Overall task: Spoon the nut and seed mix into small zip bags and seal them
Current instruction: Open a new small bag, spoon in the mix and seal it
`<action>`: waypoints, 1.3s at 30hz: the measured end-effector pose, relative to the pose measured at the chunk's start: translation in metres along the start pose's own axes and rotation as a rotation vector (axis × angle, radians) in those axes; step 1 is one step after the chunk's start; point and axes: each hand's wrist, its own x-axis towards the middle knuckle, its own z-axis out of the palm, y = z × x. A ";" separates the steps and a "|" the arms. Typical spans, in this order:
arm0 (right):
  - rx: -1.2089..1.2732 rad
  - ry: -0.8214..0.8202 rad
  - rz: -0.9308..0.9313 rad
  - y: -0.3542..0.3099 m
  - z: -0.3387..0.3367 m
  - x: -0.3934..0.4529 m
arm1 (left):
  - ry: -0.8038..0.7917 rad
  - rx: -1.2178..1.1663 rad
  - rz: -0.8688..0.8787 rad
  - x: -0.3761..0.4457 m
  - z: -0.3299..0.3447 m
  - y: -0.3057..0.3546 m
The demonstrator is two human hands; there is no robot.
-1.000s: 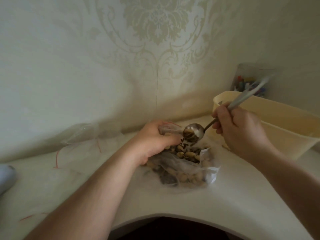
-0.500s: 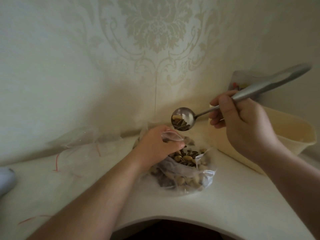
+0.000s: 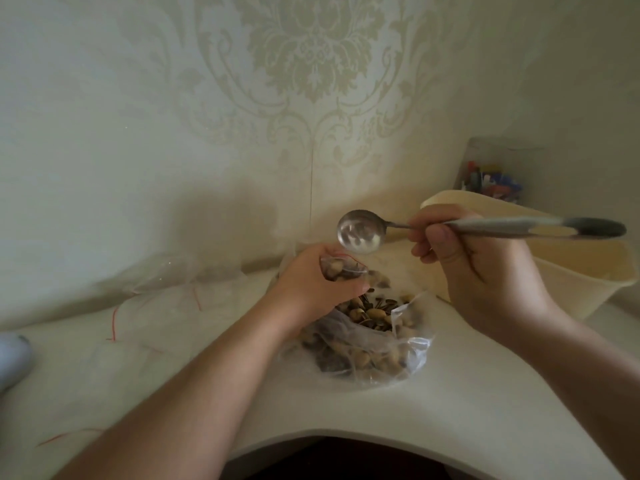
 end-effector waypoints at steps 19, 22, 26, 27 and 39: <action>-0.334 -0.349 -0.217 0.061 0.000 -0.070 | -0.058 0.054 -0.138 0.016 -0.014 -0.008; -0.409 -0.428 -0.242 0.054 -0.006 -0.068 | -0.014 0.015 -0.149 0.017 -0.014 -0.008; -0.566 -0.571 -0.236 0.060 -0.002 -0.067 | 0.043 -0.086 -0.107 0.018 -0.009 -0.007; -0.579 -0.573 -0.252 0.064 -0.001 -0.067 | 0.055 -0.106 -0.096 0.018 -0.009 -0.007; -0.242 -0.361 -0.157 0.060 0.003 -0.042 | 0.105 -0.113 -0.001 0.017 -0.001 -0.009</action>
